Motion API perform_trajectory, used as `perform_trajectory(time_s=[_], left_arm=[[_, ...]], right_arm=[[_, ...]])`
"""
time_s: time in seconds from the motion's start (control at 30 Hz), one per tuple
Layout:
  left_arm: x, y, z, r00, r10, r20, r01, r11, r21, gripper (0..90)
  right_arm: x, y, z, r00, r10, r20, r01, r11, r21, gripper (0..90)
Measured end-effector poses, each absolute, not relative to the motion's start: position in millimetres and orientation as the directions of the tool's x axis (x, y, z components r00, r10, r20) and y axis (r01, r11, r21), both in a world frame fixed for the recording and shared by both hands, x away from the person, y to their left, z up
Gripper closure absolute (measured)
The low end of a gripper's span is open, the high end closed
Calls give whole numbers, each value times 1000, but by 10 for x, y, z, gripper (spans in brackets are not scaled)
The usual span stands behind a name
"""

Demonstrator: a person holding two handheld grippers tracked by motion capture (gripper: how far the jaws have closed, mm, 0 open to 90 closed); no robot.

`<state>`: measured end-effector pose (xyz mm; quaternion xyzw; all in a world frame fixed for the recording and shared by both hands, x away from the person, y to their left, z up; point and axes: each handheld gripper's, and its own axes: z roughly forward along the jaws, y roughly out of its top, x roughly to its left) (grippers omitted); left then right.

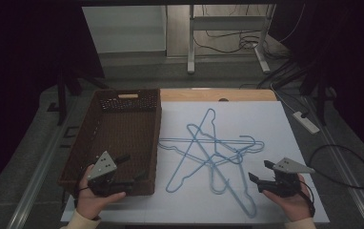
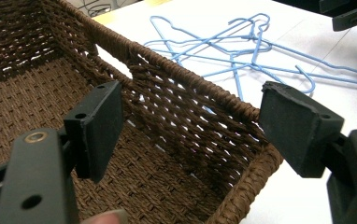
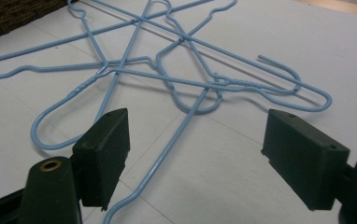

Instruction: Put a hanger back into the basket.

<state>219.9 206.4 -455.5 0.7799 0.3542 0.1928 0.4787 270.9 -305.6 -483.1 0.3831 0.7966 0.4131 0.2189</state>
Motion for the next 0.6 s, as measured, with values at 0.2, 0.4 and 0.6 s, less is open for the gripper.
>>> perform_trajectory(time_s=[0.2,0.4,0.6], left_arm=[[2191,2065,-4542,678,734,-40,365,-289,885,233],[2186,2042,-4536,682,731,-39,363,-292,885,233],[2196,2041,-4553,683,729,-40,367,-295,882,233]], right_arm=[[2698,-3031,-4825,-612,790,-36,431,372,823,246],[2683,-2993,-4795,-620,783,-42,427,383,819,252],[2671,-2930,-4756,-635,771,-50,422,400,814,252]])
